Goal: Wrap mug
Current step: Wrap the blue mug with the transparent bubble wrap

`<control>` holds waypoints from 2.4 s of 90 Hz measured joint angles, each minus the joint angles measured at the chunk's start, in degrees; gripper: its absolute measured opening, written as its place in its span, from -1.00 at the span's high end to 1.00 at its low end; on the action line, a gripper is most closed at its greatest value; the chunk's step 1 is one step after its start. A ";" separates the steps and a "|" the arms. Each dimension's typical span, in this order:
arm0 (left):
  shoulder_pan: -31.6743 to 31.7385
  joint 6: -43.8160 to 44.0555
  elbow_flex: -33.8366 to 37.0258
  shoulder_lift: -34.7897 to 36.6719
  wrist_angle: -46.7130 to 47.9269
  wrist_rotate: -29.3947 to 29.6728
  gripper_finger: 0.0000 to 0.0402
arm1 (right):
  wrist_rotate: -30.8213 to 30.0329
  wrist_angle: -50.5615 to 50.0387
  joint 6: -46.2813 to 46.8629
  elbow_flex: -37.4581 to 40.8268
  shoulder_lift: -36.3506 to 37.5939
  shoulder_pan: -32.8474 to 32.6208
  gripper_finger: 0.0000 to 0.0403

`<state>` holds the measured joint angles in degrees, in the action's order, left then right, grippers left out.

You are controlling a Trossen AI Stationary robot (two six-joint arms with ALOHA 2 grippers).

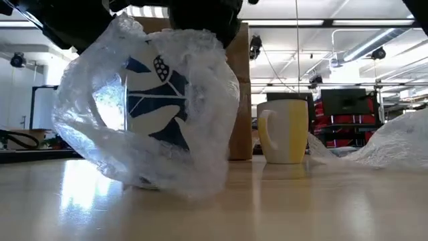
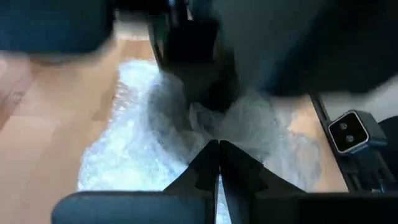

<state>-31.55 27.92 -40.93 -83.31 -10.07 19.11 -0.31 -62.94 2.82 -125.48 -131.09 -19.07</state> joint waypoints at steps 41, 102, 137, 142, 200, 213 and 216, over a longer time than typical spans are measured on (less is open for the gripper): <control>0.00 0.08 0.02 0.00 -0.12 -0.08 1.00 | 5.05 7.28 -2.87 -0.57 -1.98 -0.39 1.00; 0.00 1.05 0.04 0.07 0.51 -0.09 1.00 | 5.29 1.96 -3.17 -4.28 -0.96 -0.05 1.00; 0.00 1.07 0.04 0.04 0.32 -0.22 1.00 | 5.39 3.89 -4.72 -3.17 -0.67 -0.15 1.00; 0.00 1.07 0.04 0.04 0.23 -0.22 1.00 | 5.41 4.17 -4.74 -2.82 -2.30 -0.15 1.00; 0.00 1.67 0.04 0.02 -0.04 -0.29 1.00 | 5.80 0.15 -3.91 -2.73 -3.93 0.04 1.00; 0.00 1.70 0.04 0.02 -0.01 -0.22 1.00 | 5.92 -1.68 -3.92 -4.54 0.72 -0.07 1.00; 0.00 1.69 0.04 0.02 -0.03 -0.22 1.00 | 5.92 -2.36 -3.90 -4.57 1.40 -0.07 1.00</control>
<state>-31.55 29.61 -40.88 -83.29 -10.11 18.90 5.61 -65.30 -1.08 -130.04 -129.70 -19.14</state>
